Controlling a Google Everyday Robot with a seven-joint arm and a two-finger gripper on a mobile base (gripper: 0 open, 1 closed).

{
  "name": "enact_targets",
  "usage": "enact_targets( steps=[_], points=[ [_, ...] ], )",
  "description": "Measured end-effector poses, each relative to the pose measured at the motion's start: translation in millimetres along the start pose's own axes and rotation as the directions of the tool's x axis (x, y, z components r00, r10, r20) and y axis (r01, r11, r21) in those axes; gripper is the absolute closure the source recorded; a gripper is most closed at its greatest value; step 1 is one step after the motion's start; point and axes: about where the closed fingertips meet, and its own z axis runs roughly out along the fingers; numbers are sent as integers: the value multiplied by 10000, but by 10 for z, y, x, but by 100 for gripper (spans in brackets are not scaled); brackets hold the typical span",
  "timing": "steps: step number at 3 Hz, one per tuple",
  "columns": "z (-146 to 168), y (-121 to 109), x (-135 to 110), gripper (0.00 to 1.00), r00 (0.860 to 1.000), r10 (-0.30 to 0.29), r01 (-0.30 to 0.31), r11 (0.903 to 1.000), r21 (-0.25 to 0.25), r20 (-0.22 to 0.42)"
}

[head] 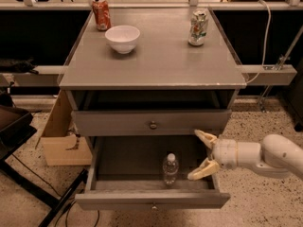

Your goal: Pick water bottle from middle drawer and place on counter

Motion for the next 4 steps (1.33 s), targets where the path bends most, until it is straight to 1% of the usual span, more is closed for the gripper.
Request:
enact_targets(
  steps=[1,2,4],
  points=[
    [278,-196,262,0,9988,-116,123,9998,-159,478],
    [475,-224,504,0,9973,-163,182,9995,-269,710],
    [939,-74,775,0,9953,-319,387,9966,-733,917]
  ],
)
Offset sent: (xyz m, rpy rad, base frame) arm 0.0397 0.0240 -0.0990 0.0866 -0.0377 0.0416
